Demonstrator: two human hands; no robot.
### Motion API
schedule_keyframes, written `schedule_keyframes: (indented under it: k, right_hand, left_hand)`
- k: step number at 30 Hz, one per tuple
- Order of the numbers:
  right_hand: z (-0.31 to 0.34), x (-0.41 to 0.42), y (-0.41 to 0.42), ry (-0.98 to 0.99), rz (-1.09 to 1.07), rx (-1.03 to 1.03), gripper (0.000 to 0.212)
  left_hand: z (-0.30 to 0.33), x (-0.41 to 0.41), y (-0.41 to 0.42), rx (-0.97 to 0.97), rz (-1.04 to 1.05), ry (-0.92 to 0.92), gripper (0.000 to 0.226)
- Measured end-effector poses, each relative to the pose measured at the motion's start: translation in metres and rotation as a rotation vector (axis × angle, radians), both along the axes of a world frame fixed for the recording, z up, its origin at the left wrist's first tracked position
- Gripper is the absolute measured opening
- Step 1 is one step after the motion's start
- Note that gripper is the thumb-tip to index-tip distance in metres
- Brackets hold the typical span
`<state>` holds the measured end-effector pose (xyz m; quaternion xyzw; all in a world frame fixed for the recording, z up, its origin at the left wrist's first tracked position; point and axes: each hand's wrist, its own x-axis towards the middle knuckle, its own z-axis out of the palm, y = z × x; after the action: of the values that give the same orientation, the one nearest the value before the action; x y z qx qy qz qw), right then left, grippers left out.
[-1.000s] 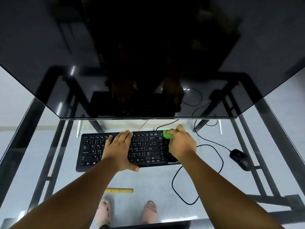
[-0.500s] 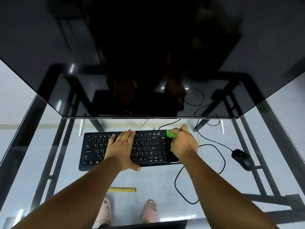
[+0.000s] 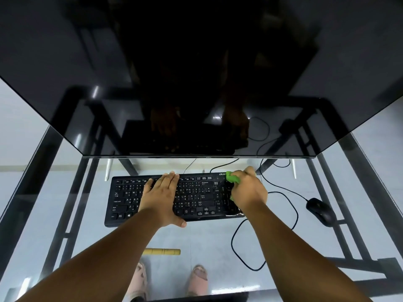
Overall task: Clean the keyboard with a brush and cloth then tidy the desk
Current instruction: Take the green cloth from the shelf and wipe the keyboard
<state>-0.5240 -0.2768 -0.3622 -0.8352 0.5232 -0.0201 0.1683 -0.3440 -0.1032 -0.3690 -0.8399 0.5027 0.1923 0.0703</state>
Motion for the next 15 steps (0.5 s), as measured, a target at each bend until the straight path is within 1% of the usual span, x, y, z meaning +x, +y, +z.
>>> schedule_keyframes:
  k: [2, 4, 6, 8, 10, 13, 15]
  right_hand:
    - [-0.002, 0.007, 0.007, -0.060, 0.007, 0.024, 0.040]
    - [-0.004, 0.014, 0.013, -0.118, 0.089, 0.073, 0.045]
    - [-0.004, 0.016, 0.014, -0.111, 0.195, 0.091, 0.049]
    - [-0.003, 0.011, 0.010, -0.067, 0.258, 0.080, 0.048]
    - [-0.003, -0.001, 0.000, -0.033, 0.231, 0.064, 0.044]
    - [-0.005, -0.015, -0.015, -0.051, 0.075, 0.052, 0.040]
    - [-0.006, -0.015, -0.016, -0.071, 0.023, 0.044, 0.038]
  left_hand:
    - [0.000, 0.001, 0.000, 0.002, -0.002, 0.002, 0.142]
    - [-0.001, 0.001, 0.000, 0.005, -0.004, -0.001, 0.142]
    - [-0.001, 0.001, 0.000, 0.007, -0.003, 0.000, 0.142]
    - [-0.001, 0.000, 0.000, 0.008, -0.003, 0.000, 0.141]
    - [-0.002, 0.000, 0.000, 0.008, -0.005, 0.000, 0.141]
    - [-0.001, 0.000, 0.000, 0.007, -0.005, 0.008, 0.142]
    - [0.000, 0.001, 0.000, 0.007, -0.005, 0.006, 0.142]
